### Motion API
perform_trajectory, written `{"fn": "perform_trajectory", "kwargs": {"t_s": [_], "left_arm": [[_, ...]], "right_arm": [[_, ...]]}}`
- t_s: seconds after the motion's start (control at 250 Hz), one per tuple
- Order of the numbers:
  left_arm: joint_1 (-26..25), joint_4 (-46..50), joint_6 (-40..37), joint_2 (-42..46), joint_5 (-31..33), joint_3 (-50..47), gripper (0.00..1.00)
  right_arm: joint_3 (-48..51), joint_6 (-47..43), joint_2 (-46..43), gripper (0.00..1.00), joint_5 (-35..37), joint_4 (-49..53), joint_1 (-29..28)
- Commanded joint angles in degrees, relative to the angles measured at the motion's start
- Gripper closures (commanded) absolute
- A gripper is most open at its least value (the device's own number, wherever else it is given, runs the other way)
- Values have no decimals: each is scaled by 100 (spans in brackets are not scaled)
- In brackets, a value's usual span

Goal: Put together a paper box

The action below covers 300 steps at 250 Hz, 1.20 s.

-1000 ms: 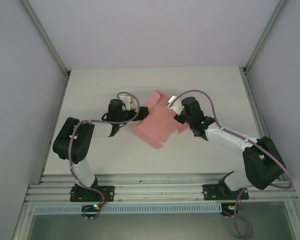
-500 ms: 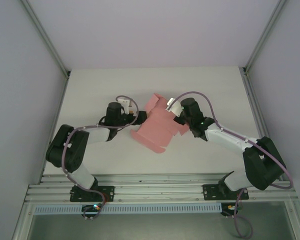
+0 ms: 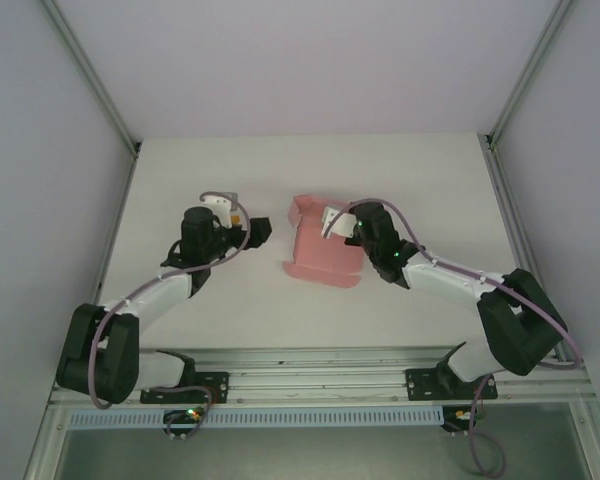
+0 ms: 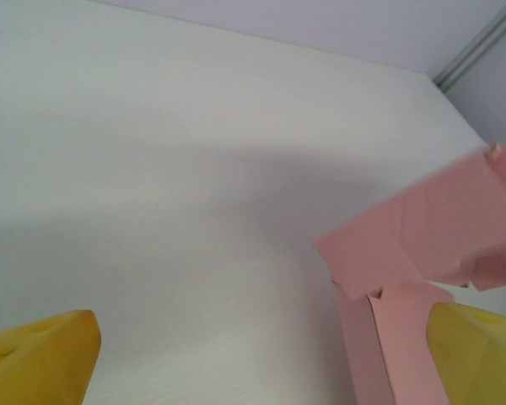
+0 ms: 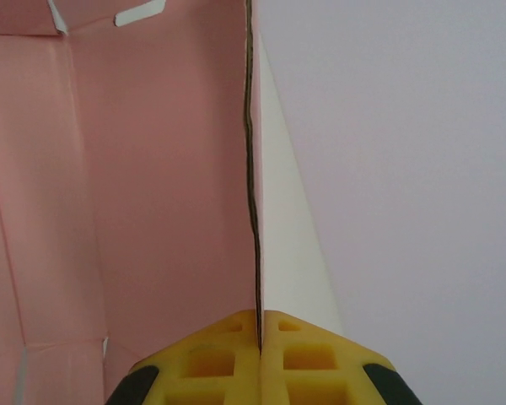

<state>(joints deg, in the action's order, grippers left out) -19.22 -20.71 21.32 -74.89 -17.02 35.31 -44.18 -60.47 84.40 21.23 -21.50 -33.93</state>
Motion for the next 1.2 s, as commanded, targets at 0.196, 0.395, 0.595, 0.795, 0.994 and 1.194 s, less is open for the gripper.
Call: {"fn": "perform_trajectory", "kwargs": {"t_s": [0.196, 0.395, 0.595, 0.795, 0.994, 1.194], "left_arm": [[362, 73, -312, -1030, -906, 635, 4], [295, -765, 40, -1636, -1655, 503, 0], [134, -1897, 734, -1827, -2548, 96, 0], [-161, -1857, 772, -2274, -2763, 382, 1], [-204, -2113, 847, -2323, -2798, 427, 14], [-197, -2776, 1167, -2455, -3036, 411, 56]], "right_arm": [[199, -697, 742, 100, 367, -1214, -289], [-158, -210, 885, 100, 428, -792, -246], [-288, 318, 478, 100, 255, -437, -53], [-158, 866, -261, 100, -263, 72, 70], [-95, 1204, -665, 100, -560, 414, 181], [-47, 1308, -749, 100, -759, 570, 223]]}}
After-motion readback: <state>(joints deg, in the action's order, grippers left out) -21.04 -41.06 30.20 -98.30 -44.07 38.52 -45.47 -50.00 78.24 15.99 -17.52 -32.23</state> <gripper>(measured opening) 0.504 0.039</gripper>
